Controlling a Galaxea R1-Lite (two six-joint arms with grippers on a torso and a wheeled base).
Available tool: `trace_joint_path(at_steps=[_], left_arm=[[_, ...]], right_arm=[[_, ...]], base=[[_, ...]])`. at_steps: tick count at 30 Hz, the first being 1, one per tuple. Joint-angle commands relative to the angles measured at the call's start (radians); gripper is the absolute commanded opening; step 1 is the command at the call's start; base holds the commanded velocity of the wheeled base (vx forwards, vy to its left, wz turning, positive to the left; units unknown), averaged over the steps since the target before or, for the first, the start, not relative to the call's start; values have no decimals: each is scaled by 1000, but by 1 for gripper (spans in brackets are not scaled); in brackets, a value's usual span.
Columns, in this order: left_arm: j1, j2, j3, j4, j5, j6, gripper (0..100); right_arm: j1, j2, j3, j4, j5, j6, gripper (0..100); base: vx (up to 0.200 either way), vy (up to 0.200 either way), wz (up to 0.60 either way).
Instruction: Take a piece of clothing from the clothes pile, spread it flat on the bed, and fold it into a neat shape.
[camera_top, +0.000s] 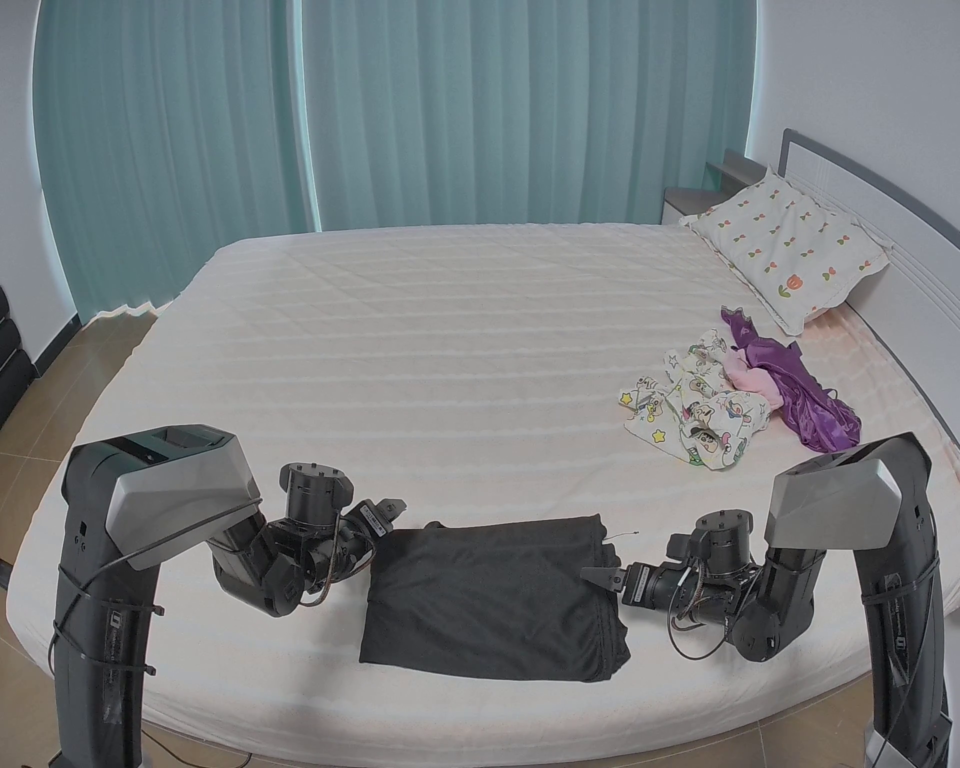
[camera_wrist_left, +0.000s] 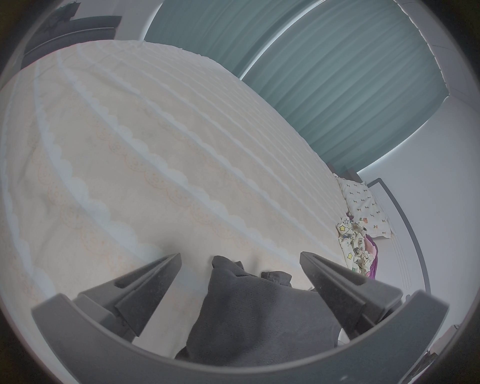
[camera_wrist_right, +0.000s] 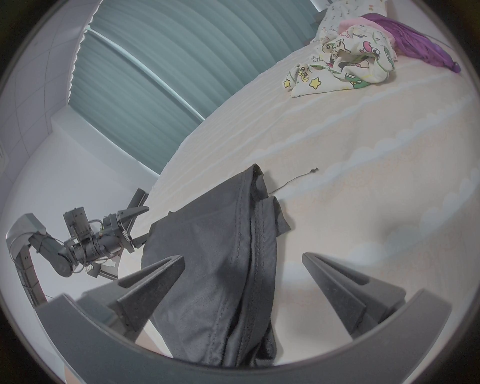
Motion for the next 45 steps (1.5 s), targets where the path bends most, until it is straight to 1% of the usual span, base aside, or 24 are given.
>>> trace_joint_path(at_steps=[1,2,5,6,9,23,24,30,37,38,40,42,45], left_arm=[[1,-10,1,0,-1,-1,100],[-2,-10,1,0,1,-4,100],[-5,-10,0,0,1,-7,100],[-7,-10,0,0,2,-7,100],[-7,-10,1,0,5,-7,100],[-8,-9,-2,0,5,-7,100],[-8,-9,-2,0,5,-7,100],[-8,-9,0,-1,5,-5,100],[-8,-9,1,-3,5,-5,100],[-8,-7,3,-3,7,-7,100],[-8,-9,3,-3,7,-7,100],[-8,-9,4,-3,8,-5,100],[-5,-13,27,-9,7,-5,100]], right_arm=[[15,0,12,0,1,-12,100],[16,2,10,11,1,-39,100],[26,6,1,14,1,-69,100],[53,9,-11,30,1,-75,100],[79,29,-31,60,-1,-81,100],[81,37,-68,66,4,-82,100],[81,37,-68,66,4,-82,0],[88,34,-79,88,8,-82,0],[88,35,-68,54,7,-70,0],[85,29,-57,31,5,-67,0],[82,25,-50,17,5,-58,0],[79,-1,-19,-10,4,-19,0],[70,-29,24,-36,4,4,0]], base=[[0,0,0],[0,0,0],[0,0,0],[0,0,0],[0,0,0],[0,0,0],[0,0,0],[0,0,0],[0,0,0],[0,0,0],[0,0,0],[0,0,0],[0,0,0]])
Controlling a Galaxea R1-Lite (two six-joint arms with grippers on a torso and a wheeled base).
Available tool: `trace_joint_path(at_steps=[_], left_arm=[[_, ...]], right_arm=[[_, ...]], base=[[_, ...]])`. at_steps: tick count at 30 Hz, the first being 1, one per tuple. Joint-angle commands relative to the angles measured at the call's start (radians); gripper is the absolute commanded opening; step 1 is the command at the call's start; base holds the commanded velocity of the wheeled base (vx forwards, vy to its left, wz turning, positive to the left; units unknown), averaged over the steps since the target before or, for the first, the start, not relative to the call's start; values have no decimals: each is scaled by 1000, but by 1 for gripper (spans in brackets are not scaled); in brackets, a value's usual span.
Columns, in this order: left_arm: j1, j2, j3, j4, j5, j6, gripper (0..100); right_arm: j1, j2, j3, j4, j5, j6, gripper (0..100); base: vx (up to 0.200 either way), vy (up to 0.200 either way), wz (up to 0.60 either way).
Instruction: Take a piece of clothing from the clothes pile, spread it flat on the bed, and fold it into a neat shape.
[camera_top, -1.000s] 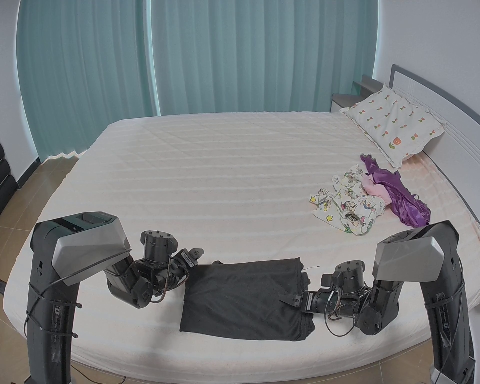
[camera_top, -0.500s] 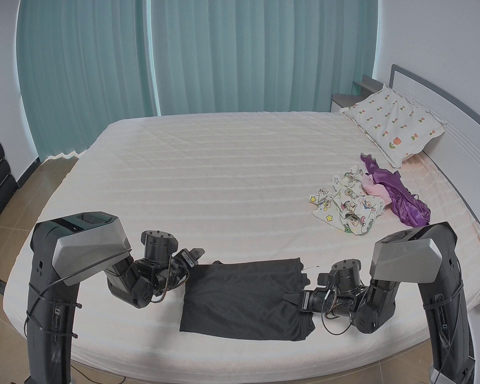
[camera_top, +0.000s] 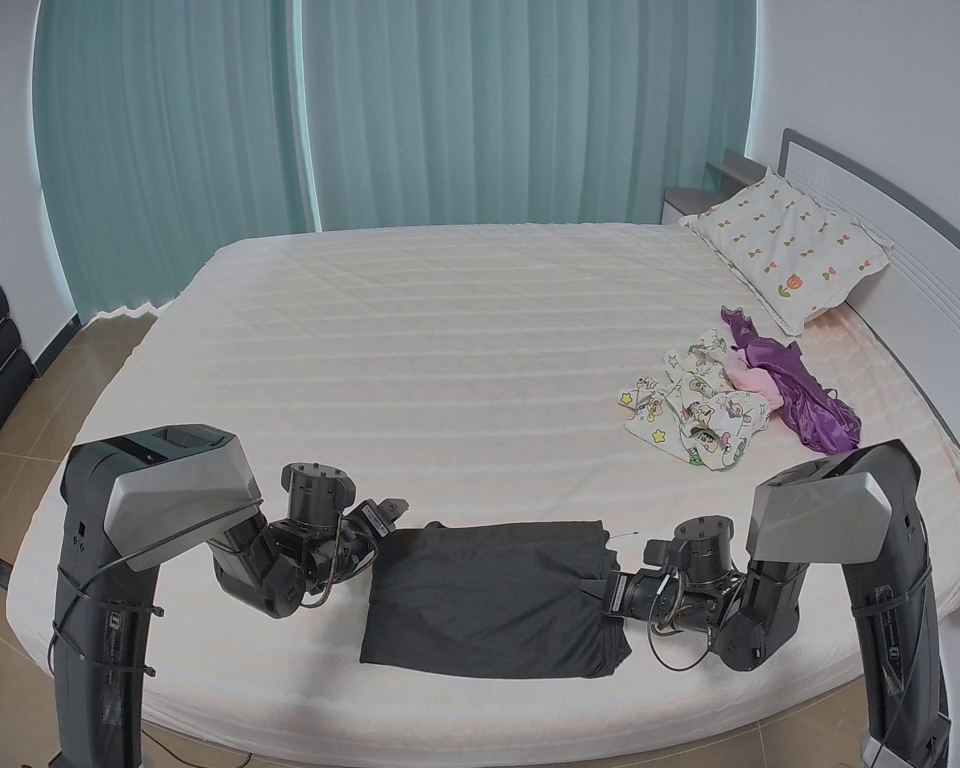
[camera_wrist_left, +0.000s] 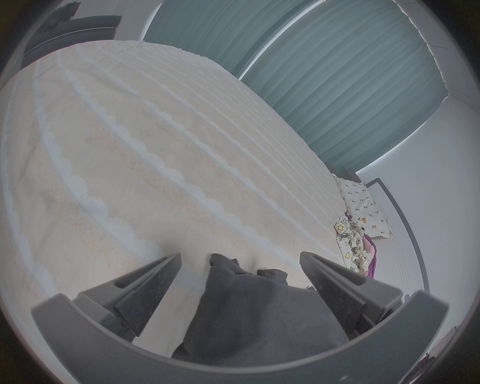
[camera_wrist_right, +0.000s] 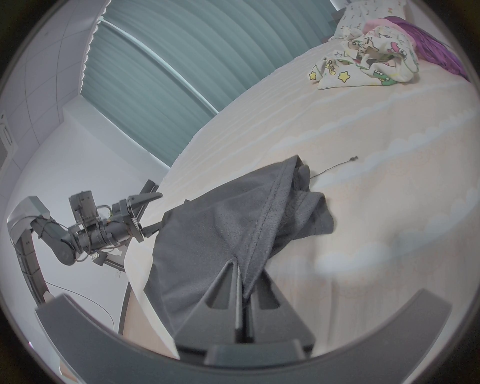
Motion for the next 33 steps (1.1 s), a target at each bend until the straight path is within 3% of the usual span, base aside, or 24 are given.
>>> trace_joint_path(at_steps=[1,18,33], left_arm=[[3,-7,24,-5,0,0,100],[6,-29,44,-5,1,-22,100],[1,-33,56,-7,1,-22,100]], right_arm=[[-22,-48,61,-28,1,15,0],[-80,-30,82,-41,6,15,0],[-84,-30,84,-42,6,14,0]], base=[[0,0,0],[0,0,0],[0,-200,0]])
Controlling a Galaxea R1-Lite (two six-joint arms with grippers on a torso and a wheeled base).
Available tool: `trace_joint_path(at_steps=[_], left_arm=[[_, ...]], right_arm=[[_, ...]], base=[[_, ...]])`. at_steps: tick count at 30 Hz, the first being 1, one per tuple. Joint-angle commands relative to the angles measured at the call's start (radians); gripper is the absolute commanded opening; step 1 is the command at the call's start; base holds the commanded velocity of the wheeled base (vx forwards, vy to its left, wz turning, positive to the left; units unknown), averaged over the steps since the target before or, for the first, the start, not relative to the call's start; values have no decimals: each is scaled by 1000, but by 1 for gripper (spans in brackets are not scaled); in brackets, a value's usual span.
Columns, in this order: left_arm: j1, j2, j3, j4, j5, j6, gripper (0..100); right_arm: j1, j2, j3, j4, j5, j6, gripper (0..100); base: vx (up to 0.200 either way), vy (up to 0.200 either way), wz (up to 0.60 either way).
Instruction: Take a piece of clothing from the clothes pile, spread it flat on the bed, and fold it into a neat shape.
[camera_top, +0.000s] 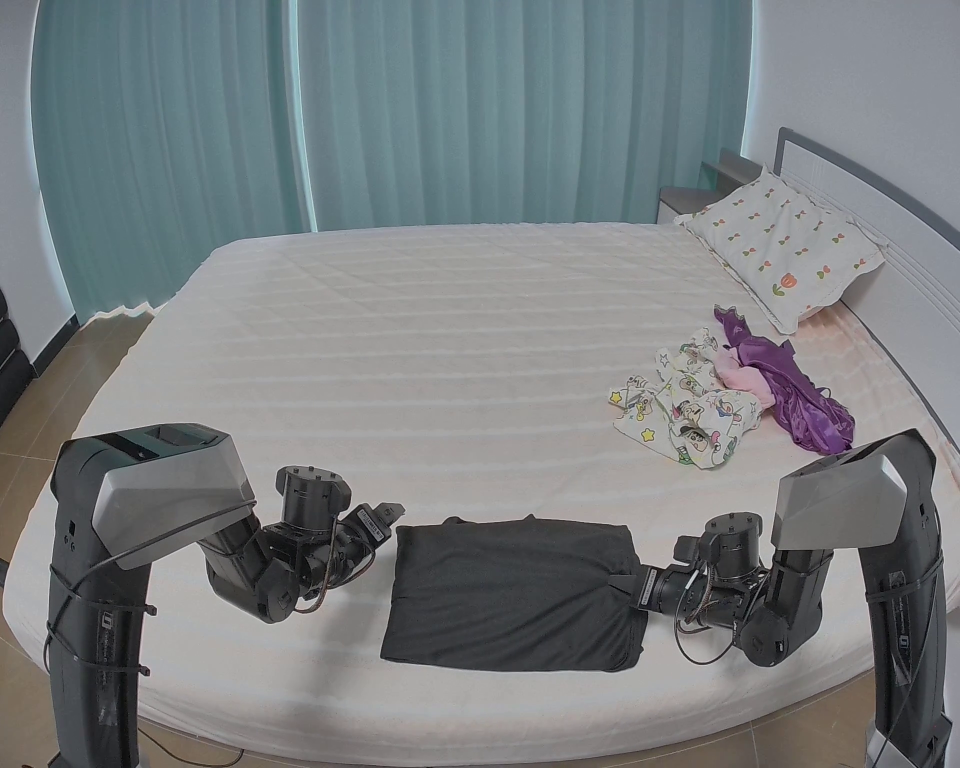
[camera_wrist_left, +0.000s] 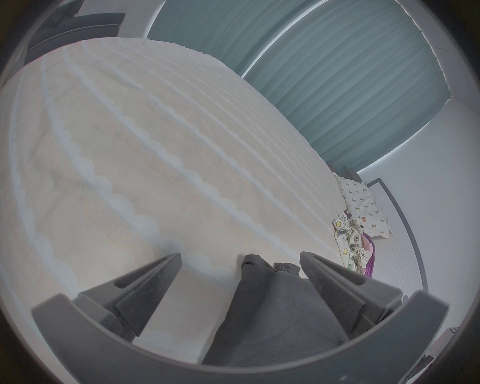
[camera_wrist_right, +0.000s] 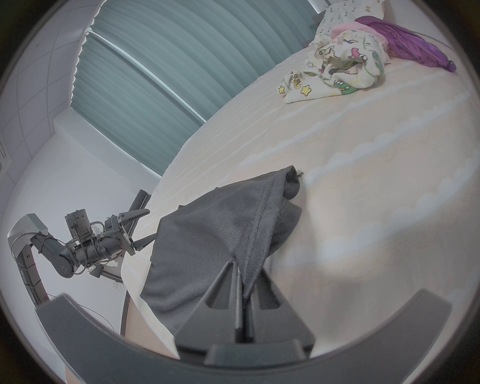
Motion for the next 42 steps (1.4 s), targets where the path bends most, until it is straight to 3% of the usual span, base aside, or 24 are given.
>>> trace_joint_path(at_steps=[1,42], left_arm=[[1,-3,2,0,0,0,100],[-1,1,1,1,0,0,100]], right_arm=[[-1,2,-1,-1,-1,1,0],[-19,14,-12,-1,-4,-5,0]], base=[[0,-200,0],[0,-200,0]])
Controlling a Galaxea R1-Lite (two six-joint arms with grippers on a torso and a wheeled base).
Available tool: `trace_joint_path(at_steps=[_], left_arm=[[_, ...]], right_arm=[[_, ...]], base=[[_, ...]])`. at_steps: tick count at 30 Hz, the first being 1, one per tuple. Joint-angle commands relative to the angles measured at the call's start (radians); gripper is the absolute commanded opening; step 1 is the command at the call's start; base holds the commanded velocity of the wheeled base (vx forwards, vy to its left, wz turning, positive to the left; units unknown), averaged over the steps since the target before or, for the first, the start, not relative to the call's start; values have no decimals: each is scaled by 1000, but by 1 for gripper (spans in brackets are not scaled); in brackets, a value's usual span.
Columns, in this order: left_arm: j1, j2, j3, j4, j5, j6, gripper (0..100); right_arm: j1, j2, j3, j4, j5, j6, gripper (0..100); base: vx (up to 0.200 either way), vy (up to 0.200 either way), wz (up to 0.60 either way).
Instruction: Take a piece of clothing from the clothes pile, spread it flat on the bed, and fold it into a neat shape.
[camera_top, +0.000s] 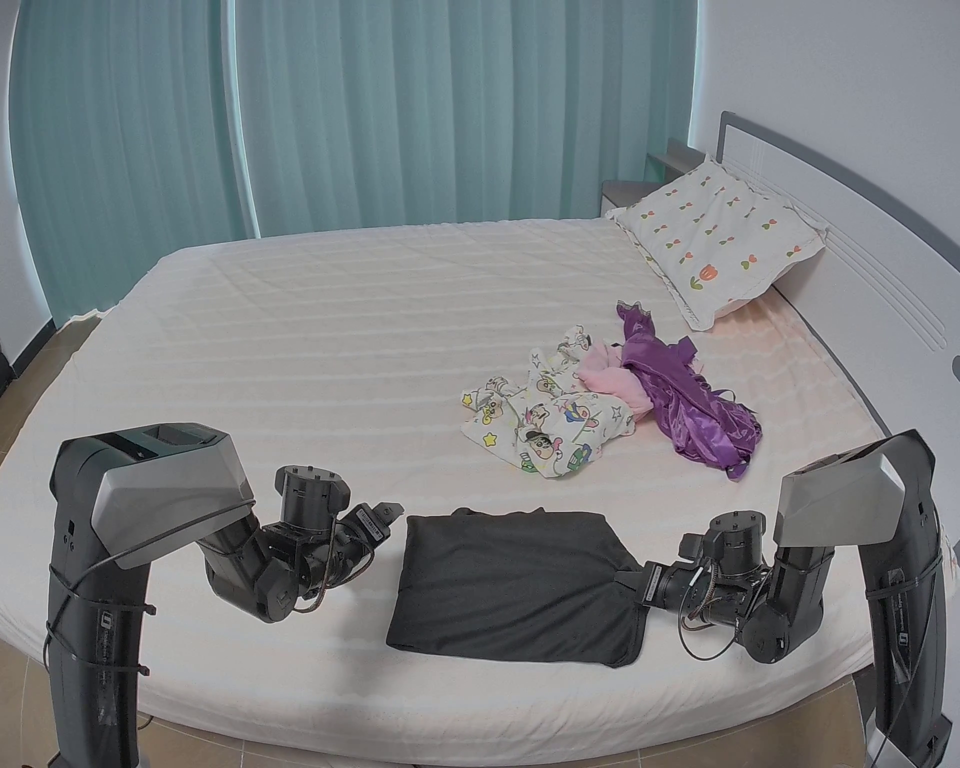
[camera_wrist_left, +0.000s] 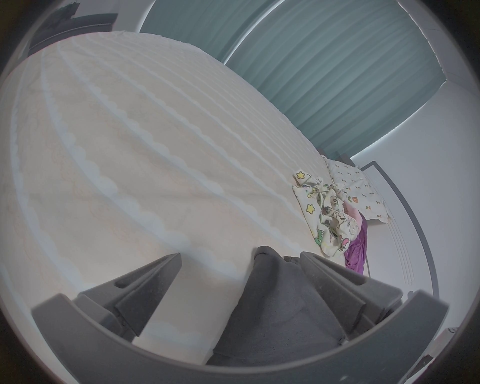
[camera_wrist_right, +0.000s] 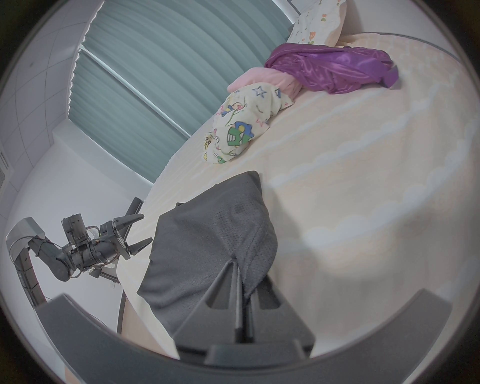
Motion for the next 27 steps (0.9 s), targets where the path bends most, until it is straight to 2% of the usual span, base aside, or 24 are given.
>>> trace_joint_path(at_steps=[1,8,9,18,24,27], left_arm=[[0,2,-1,0,1,0,100],[0,4,-3,0,-2,-2,100],[0,4,-1,0,-2,-2,100],[0,4,-1,-2,-1,-2,100],[0,6,-3,0,-1,-2,100],[0,6,-3,-2,-1,-2,100]], right_arm=[[4,0,1,0,-1,0,0],[-1,16,-22,1,-4,-4,0],[-1,16,-20,3,-4,-6,100],[-10,2,-28,-5,5,12,100],[-24,17,-122,26,5,121,100],[-11,30,-180,87,5,146,100]], base=[[0,0,0],[0,0,0],[0,0,0],[0,0,0],[0,0,0],[0,0,0]])
